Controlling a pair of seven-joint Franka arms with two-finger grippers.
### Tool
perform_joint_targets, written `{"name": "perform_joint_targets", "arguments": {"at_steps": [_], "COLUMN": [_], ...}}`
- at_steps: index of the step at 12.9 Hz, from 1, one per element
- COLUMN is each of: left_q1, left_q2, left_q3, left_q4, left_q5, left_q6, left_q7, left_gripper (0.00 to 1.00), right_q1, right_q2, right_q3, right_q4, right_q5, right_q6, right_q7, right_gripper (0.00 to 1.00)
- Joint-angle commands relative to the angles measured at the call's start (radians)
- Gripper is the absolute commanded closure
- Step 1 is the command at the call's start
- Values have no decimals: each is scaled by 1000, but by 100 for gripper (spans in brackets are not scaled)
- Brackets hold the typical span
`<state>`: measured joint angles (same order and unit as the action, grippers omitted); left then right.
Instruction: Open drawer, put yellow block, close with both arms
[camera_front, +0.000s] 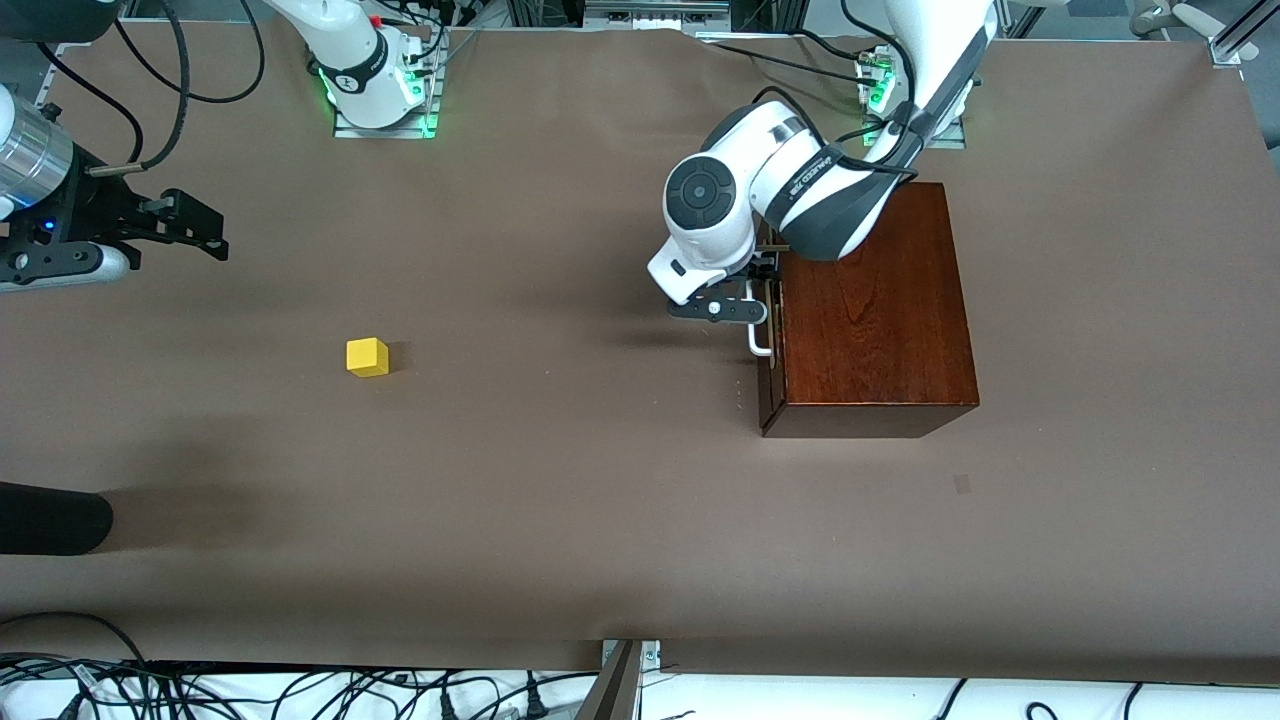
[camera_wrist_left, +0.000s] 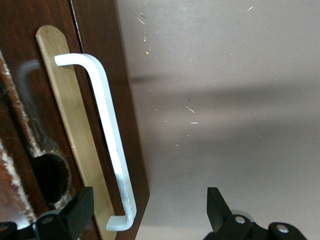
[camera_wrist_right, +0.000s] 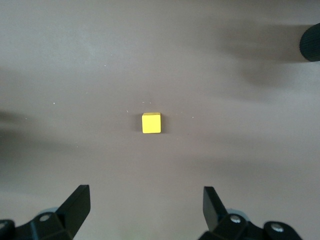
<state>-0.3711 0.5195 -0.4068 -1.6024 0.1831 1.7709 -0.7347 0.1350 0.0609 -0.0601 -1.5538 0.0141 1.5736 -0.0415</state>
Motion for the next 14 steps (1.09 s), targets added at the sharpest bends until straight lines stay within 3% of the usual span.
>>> {"name": "perform_joint_targets", "arguments": {"at_steps": [1, 14], "left_q1": [-6, -60], "left_q2": [13, 96], "left_q3": [5, 5], "left_q4": [-16, -21], "left_q5": [68, 115], "left_q6": [21, 162], "left_q7": [-26, -164], "left_gripper": [0, 0], "right_q1": [-3, -3], "right_q2": [8, 8], "right_q3": [2, 2], "right_q4": [21, 21], "right_q5": [-8, -6], "right_q6": [-20, -18], "right_q7": [-1, -1], "right_gripper": [0, 0]}}
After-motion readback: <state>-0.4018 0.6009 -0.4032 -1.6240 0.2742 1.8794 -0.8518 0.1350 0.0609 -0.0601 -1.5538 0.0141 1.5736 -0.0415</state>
